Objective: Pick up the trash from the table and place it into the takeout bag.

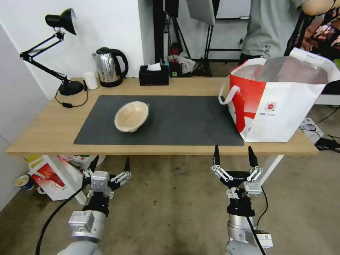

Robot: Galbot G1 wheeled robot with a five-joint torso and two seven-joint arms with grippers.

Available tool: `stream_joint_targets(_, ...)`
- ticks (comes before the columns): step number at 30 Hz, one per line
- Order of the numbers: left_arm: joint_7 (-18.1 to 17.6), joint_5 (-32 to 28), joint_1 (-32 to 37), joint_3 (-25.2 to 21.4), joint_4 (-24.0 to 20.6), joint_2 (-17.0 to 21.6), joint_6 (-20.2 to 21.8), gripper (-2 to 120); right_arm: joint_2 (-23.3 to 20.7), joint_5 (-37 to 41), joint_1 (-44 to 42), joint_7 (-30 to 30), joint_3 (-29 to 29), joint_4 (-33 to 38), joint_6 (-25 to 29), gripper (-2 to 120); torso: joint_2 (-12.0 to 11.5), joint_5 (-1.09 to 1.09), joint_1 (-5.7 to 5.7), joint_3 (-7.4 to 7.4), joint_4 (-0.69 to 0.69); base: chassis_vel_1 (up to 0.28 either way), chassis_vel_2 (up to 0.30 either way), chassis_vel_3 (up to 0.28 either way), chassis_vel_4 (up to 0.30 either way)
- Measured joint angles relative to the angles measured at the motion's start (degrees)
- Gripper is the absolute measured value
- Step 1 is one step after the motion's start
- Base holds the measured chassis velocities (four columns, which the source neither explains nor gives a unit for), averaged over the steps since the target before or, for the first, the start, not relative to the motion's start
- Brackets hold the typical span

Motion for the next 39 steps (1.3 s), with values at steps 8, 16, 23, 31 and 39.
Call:
stream_joint_targets(8, 0.00, 0.00, 0.00, 0.00, 0.00, 0.00, 0.00, 100, 0.38, -1.18, -1.29, -0.08, 0.13, -3.42, 2.22, 100, 0.00, 0.00, 0.00, 0.00, 0.00, 0.000, 0.000, 0.000, 0.000)
stream_joint_targets(16, 0.00, 0.00, 0.00, 0.00, 0.00, 0.00, 0.00, 100, 0.88, -1.81, -1.62, -0.33, -0.30, -4.88, 3.47, 100, 0.00, 0.00, 0.00, 0.00, 0.00, 0.000, 0.000, 0.000, 0.000)
stream_joint_targets(23, 0.00, 0.00, 0.00, 0.00, 0.00, 0.00, 0.00, 100, 0.82, -2.01, -1.62, -0.52, -0.43, -4.92, 3.74, 100, 0.00, 0.00, 0.00, 0.00, 0.00, 0.000, 0.000, 0.000, 0.000)
stream_joint_targets(31, 0.00, 0.00, 0.00, 0.00, 0.00, 0.00, 0.00, 100, 0.66, -2.45, -1.26, -1.04, -0.47, -4.52, 3.75, 100, 0.00, 0.00, 0.00, 0.00, 0.00, 0.000, 0.000, 0.000, 0.000)
stream_joint_targets(39, 0.00, 0.00, 0.00, 0.00, 0.00, 0.00, 0.00, 100, 0.41, -2.53, -1.15, -1.87, -0.18, -4.10, 3.75, 100, 0.00, 0.00, 0.00, 0.00, 0.00, 0.000, 0.000, 0.000, 0.000)
